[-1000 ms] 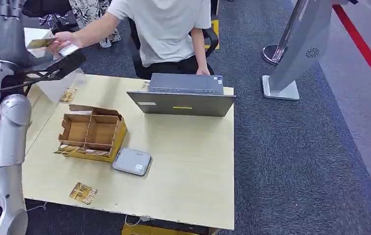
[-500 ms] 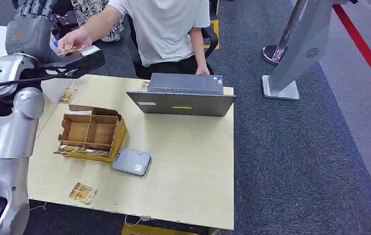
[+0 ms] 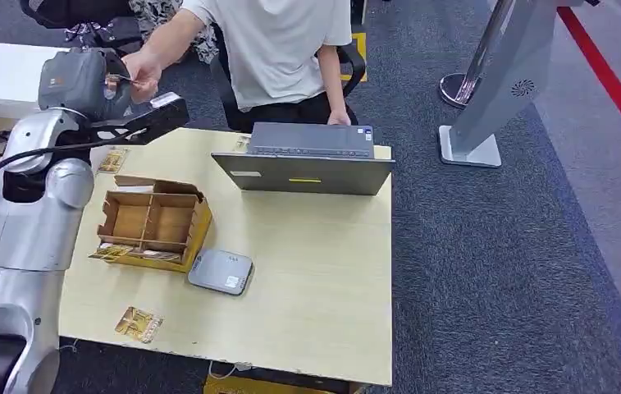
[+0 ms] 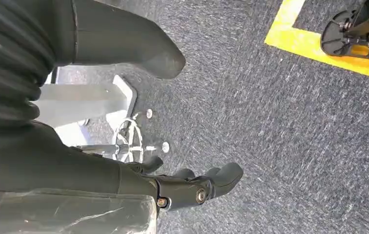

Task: Pass the card to the sensor for recognition and then transmit it.

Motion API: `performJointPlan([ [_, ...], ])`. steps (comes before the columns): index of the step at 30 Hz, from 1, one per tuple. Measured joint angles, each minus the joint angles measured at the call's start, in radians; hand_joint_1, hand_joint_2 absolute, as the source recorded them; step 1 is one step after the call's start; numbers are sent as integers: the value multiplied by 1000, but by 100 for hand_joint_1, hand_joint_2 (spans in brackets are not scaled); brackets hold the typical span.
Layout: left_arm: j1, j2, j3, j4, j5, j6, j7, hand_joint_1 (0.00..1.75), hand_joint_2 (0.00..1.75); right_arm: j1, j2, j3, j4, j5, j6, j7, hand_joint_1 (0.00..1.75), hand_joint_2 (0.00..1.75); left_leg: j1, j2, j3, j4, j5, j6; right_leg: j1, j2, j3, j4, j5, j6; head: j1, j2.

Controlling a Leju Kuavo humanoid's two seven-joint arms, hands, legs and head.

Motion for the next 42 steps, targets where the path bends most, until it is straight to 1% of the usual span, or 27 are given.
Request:
performJointPlan([
  [8,0,-8,0,5,10,0,-3,175,175,1,0,0,0,7,0,1,0,175,0,0,0,0,0,0,0,0,0,0,0,0,0,0],
  [12,16,-13,0,5,19,35,-18,175,175,1,0,0,0,11,0,2,0,175,0,0,0,0,0,0,0,0,0,0,0,0,0,0],
  [15,68,-16,0,-29,36,55,-42,175,175,1,0,0,0,8,-1,3,0,175,0,0,0,0,0,0,0,0,0,0,0,0,0,0],
  [19,187,-17,-23,-142,52,71,-86,175,175,6,0,0,0,3,-8,9,0,175,-1,0,0,0,-1,1,-1,0,0,0,-1,1,0,0],
  [21,241,-10,-54,-194,57,71,-100,175,175,6,0,-2,0,0,-11,10,0,175,-1,0,0,0,-2,2,-1,0,0,0,-1,1,0,0],
  [24,333,20,-103,-276,74,73,-122,175,175,9,0,-11,0,-13,-19,10,0,175,-1,1,0,-1,-2,2,-1,1,0,0,-1,1,0,0],
  [27,397,50,-156,-321,81,74,-136,175,175,12,0,-18,0,-13,-20,10,0,175,-1,1,0,-1,-2,2,-1,1,0,0,-2,1,0,0],
  [29,423,74,-188,-336,84,73,-142,175,175,12,0,-20,0,-13,-20,10,0,175,-1,1,0,-1,-2,2,-1,1,0,0,-2,1,0,0],
  [34,447,101,-238,-342,113,59,-159,175,175,12,0,-28,0,-10,-18,10,0,175,-1,1,0,-1,-2,2,-1,0,0,0,-2,1,0,0],
  [39,449,105,-256,-341,123,46,-157,175,175,12,1,-32,0,-6,-18,10,0,175,-1,1,0,-1,-2,2,-2,0,0,0,-2,1,0,0],
  [42,449,106,-265,-335,127,16,-144,175,175,12,2,-33,0,-6,-18,10,0,175,-1,1,0,-1,-2,2,-2,0,0,0,-2,1,0,0],
])
